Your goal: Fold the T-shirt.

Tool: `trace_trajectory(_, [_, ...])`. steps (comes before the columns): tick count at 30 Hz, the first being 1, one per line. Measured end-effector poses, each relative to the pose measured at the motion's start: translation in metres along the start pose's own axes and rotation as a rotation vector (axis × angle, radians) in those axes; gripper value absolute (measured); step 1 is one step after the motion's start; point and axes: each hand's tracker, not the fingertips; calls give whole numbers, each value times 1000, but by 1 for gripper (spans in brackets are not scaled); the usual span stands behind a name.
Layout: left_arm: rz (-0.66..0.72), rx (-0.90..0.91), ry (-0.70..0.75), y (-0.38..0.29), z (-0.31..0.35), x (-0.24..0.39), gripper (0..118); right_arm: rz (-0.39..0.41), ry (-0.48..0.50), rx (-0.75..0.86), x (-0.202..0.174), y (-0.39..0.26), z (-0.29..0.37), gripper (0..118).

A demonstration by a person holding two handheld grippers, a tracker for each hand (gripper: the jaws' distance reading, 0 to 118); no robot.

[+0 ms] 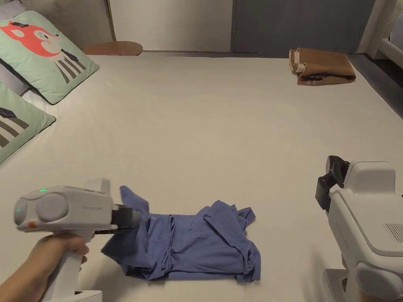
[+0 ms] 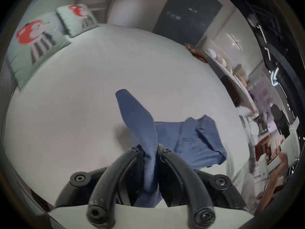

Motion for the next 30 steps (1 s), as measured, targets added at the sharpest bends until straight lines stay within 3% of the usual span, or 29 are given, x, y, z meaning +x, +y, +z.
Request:
trace_trajectory(5, [-55,-56,-113,-3,-31,62,8,-2,-12,2,8,3,8,0])
trace_trajectory(9, [-151,-114,-109,-7,-66,98,8,-1,-25,1,14,1,9,0])
trace_trajectory(19, [-193,-155,-82,-27,-126,142,12,2,-62,-7,29,-2,14,0])
trace_trajectory(21, [-193,-170,-45,-28,-133,145,38,0,-64,-12,32,-3,12,0])
trace_trajectory(23, [-189,-166,-57,-33,-127,149,80,-4,-69,-13,32,-3,14,0])
trace_trajectory(24, [-186,-149,-90,-33,-124,150,95,-6,-71,-13,32,-3,15,0])
trace_trajectory(25, [-182,-112,-129,-33,-118,151,102,-7,-71,-13,32,-3,15,0])
trace_trajectory(30, [-253,139,-137,-35,-66,154,103,-4,-64,-16,27,2,17,0])
